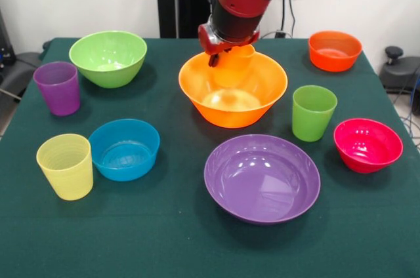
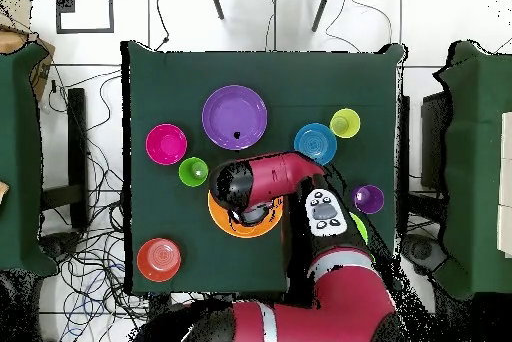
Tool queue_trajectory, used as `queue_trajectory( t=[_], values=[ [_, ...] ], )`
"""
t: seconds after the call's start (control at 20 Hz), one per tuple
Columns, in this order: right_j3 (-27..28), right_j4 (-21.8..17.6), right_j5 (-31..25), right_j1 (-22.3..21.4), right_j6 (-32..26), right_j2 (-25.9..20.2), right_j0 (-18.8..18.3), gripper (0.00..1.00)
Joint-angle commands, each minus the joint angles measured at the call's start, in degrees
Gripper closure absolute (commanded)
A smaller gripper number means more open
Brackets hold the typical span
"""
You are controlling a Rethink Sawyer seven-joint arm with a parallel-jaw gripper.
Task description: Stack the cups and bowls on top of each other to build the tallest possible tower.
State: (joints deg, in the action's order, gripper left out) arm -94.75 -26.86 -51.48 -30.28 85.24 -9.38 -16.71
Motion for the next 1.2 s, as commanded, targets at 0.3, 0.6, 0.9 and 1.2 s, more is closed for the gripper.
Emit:
queue_trajectory(
  t=[0.3, 0.6, 0.9, 1.2],
  values=[
    [4.7, 1.3, 4.7, 3.5, 12.3, 1.6, 4.0, 1.0],
    [3.9, 2.6, 7.1, 3.0, 9.8, 1.0, 2.2, 1.0],
    [3.4, 2.6, 8.0, 2.9, 9.7, 1.5, 2.2, 1.0],
    [3.5, 4.1, 6.9, 3.3, 9.0, 1.2, 1.6, 1.0]
  ],
)
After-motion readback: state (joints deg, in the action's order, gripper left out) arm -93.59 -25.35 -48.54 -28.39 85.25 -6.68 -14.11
